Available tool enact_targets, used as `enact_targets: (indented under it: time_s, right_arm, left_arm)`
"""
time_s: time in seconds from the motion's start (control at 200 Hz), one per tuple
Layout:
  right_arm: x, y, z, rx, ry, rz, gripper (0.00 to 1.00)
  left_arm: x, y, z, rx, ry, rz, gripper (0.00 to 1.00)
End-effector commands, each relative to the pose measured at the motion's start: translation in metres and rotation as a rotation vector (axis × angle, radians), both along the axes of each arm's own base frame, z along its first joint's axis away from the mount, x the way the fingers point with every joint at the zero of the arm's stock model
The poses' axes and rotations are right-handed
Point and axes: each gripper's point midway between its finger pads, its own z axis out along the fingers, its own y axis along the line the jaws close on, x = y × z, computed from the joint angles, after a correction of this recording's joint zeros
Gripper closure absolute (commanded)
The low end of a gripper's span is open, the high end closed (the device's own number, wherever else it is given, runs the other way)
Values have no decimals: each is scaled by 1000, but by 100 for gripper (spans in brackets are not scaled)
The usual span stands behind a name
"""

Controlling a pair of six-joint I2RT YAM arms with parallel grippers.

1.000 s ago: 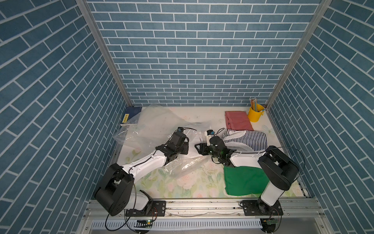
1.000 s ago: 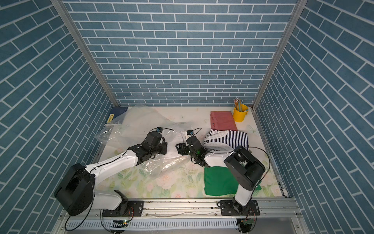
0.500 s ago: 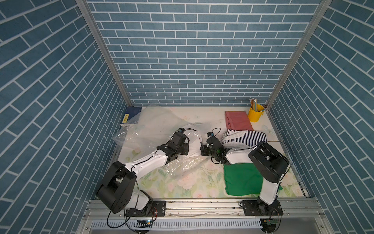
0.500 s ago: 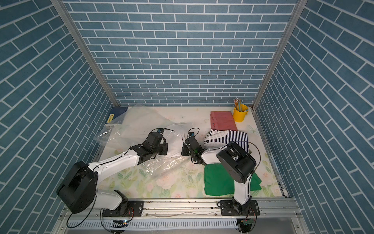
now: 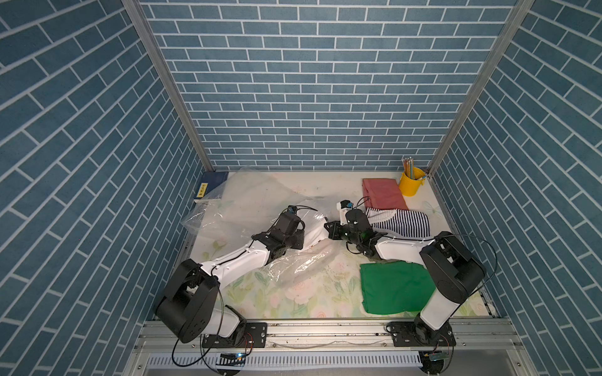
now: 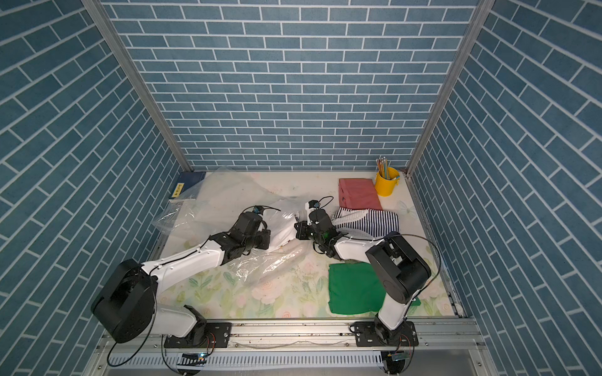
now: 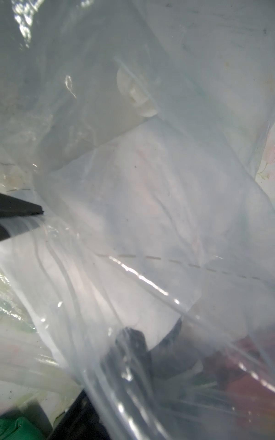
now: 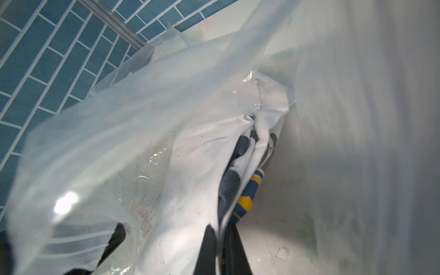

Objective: Take the tank top out of the vacuum bag
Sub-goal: Take out the tank top from the vacuum bag.

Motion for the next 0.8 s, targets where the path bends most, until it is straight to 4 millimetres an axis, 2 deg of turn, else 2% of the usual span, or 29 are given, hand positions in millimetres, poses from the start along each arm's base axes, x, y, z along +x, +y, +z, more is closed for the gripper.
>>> enact_targets:
  time_s: [0.0,0.135,0.18,0.32,0.425,0.515,0.57,0.63,0.68,0.695,0.795]
  right_arm:
    - [-6,-6,-25,-20,92,-27,95]
    - [-17,-14,-43,-52,151,-41,58]
    - [-21,-16,-47,-48,165,-42,49]
    - [-33,-8,-53,-47,175,-8,36]
    - [-44,6,-65,-87,197,57,34]
    - [-48,7,-81,-177,219,70,36]
    - [-48,5,-89,-247,221,71,44]
    - [-48,4,-93,-298,222,77,66]
    - [-44,-1,-91,-322,201,64,94]
    - [-44,-1,-90,-323,194,65,100]
    - [-38,4,-62,-291,108,92,100]
  left_arm:
    - [2,1,7,-2,-10,1,100]
    - [2,5,7,19,-14,11,100]
    - [2,5,8,18,-14,10,100]
    - [2,2,8,8,-12,2,100]
    - [3,2,10,5,-16,2,100]
    - [3,2,12,5,-21,4,100]
    - [3,3,12,6,-22,5,100]
    - [3,4,14,8,-28,8,100]
    - [3,6,14,13,-30,13,100]
    - [3,6,13,16,-30,14,100]
    - [4,8,15,22,-37,18,100]
